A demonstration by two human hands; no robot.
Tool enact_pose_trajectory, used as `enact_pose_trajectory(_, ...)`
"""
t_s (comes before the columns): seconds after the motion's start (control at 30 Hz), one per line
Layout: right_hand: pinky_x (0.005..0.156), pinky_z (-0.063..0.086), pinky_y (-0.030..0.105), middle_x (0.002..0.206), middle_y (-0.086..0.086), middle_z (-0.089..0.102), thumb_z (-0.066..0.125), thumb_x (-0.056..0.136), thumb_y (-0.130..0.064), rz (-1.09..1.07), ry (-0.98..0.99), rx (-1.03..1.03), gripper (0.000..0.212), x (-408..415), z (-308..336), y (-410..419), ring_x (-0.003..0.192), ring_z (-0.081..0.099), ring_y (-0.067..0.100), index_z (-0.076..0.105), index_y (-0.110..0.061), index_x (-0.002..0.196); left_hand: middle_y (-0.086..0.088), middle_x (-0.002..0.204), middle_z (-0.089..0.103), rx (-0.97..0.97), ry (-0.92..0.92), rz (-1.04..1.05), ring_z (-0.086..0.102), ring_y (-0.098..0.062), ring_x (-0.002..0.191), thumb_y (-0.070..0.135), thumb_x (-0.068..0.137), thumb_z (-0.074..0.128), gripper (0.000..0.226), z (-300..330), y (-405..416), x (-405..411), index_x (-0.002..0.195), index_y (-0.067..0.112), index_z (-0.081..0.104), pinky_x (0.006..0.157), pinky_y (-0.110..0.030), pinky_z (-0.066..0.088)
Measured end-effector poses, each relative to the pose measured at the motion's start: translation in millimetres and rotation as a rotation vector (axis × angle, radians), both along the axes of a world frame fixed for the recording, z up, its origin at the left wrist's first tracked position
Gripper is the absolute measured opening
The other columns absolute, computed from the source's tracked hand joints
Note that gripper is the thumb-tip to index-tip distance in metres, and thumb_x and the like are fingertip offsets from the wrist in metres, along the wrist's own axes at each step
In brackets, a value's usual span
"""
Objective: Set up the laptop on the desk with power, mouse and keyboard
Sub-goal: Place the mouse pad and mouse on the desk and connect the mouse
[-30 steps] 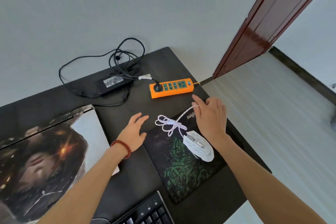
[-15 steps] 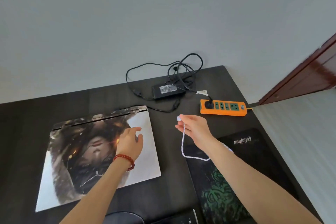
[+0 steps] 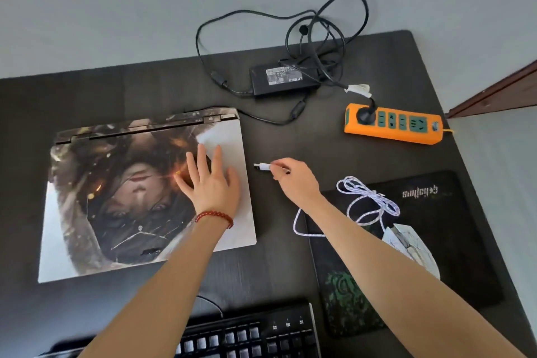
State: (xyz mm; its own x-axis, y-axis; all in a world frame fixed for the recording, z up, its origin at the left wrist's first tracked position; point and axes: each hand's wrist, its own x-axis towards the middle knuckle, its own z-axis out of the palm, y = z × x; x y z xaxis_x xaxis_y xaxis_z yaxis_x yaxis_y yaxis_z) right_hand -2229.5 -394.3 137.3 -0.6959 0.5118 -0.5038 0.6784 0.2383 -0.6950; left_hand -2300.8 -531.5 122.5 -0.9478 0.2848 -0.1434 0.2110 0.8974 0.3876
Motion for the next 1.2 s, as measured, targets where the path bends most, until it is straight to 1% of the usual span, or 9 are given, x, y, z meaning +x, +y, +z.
enact_pose_trajectory(0.13, 0.084, 0.048, 0.038, 0.101, -0.004, 0.069, 0.054, 0.088, -0.023, -0.053, 0.119, 0.012, 0.017, -3.6, -12.8, -3.7, 0.096, 0.061, 0.018, 0.065, -0.025, 0.100, -0.005, 0.153, 0.023, -0.053, 0.080, 0.054, 0.010, -0.026, 0.144, 0.024, 0.089, 0.039, 0.048, -14.3, 4.6, 5.9, 0.137, 0.025, 0.035, 0.110, -0.061, 0.002)
enact_pose_trajectory(0.33, 0.083, 0.042, 0.039, 0.105, 0.004, 0.067, 0.052, 0.089, -0.012, 0.062, 0.224, 0.111, 0.032, -16.6, -23.1, 5.9, 0.104, 0.051, 0.023, 0.060, -0.021, 0.119, -0.007, 0.151, 0.028, -0.094, 0.173, 0.085, 0.016, -0.028, 0.142, 0.027, 0.084, 0.030, 0.051, -21.4, 9.4, 3.4, 0.134, 0.023, 0.037, 0.110, -0.062, 0.007)
enact_pose_trajectory(0.4, 0.084, 0.037, 0.040, 0.103, 0.005, 0.068, 0.053, 0.088, -0.009, 0.100, 0.273, 0.171, 0.030, -18.4, -26.6, 4.3, 0.106, 0.049, 0.026, 0.064, -0.018, 0.115, -0.007, 0.151, 0.028, -0.107, 0.187, 0.083, 0.016, -0.028, 0.142, 0.026, 0.084, 0.031, 0.050, -23.4, 8.3, 5.5, 0.134, 0.023, 0.037, 0.110, -0.062, 0.008)
enact_pose_trajectory(0.47, 0.083, 0.032, 0.038, 0.100, 0.001, 0.069, 0.054, 0.088, -0.009, 0.106, 0.299, 0.218, 0.028, -21.9, -29.2, 2.9, 0.106, 0.049, 0.025, 0.066, -0.019, 0.110, -0.006, 0.152, 0.027, -0.114, 0.196, 0.089, 0.015, -0.028, 0.142, 0.027, 0.084, 0.030, 0.051, -24.2, 8.6, 6.1, 0.135, 0.023, 0.036, 0.111, -0.061, 0.008)
enact_pose_trajectory(0.6, 0.076, 0.021, 0.031, 0.099, -0.006, 0.069, 0.052, 0.088, -0.011, 0.128, 0.305, 0.300, 0.028, -24.4, -36.0, 3.2, 0.105, 0.048, 0.020, 0.065, -0.024, 0.109, -0.006, 0.152, 0.026, -0.133, 0.197, 0.095, 0.015, -0.028, 0.142, 0.027, 0.084, 0.030, 0.052, -25.7, 11.7, 9.7, 0.135, 0.023, 0.036, 0.111, -0.059, 0.007)
enact_pose_trajectory(0.7, 0.077, 0.022, 0.032, 0.095, -0.007, 0.068, 0.051, 0.087, -0.010, 0.180, 0.324, 0.321, 0.027, -22.7, -39.4, 7.2, 0.104, 0.048, 0.020, 0.066, -0.024, 0.106, -0.006, 0.151, 0.028, -0.135, 0.201, 0.099, 0.015, -0.028, 0.142, 0.027, 0.084, 0.032, 0.051, -26.9, 12.8, 10.5, 0.134, 0.022, 0.037, 0.111, -0.059, 0.007)
enact_pose_trajectory(0.83, 0.075, 0.021, 0.032, 0.106, -0.001, 0.059, 0.050, 0.088, -0.014, 0.327, 0.264, 0.480, 0.025, -20.9, -44.8, 8.7, 0.105, 0.045, 0.022, 0.064, -0.023, 0.106, -0.006, 0.151, 0.028, -0.154, 0.204, 0.106, 0.016, -0.028, 0.142, 0.027, 0.084, 0.030, 0.052, -28.7, 11.3, 11.9, 0.135, 0.022, 0.037, 0.111, -0.059, 0.008)
enact_pose_trajectory(0.97, 0.074, 0.019, 0.032, 0.107, 0.000, 0.056, 0.048, 0.088, -0.016, 0.426, 0.228, 0.561, 0.024, -18.8, -46.5, 9.9, 0.103, 0.045, 0.023, 0.063, -0.022, 0.107, -0.006, 0.151, 0.027, -0.152, 0.202, 0.104, 0.016, -0.028, 0.142, 0.028, 0.083, 0.029, 0.052, -29.1, 12.3, 13.3, 0.135, 0.023, 0.036, 0.111, -0.060, 0.008)
enact_pose_trajectory(1.2, 0.073, 0.017, 0.030, 0.103, 0.002, 0.058, 0.050, 0.083, -0.005, 0.419, 0.283, 0.569, 0.029, -27.3, -43.0, 15.7, 0.098, 0.049, 0.024, 0.066, -0.020, 0.101, -0.006, 0.151, 0.027, -0.158, 0.201, 0.110, 0.016, -0.028, 0.142, 0.029, 0.083, 0.028, 0.053, -28.4, 13.7, 13.6, 0.135, 0.023, 0.036, 0.111, -0.059, 0.008)
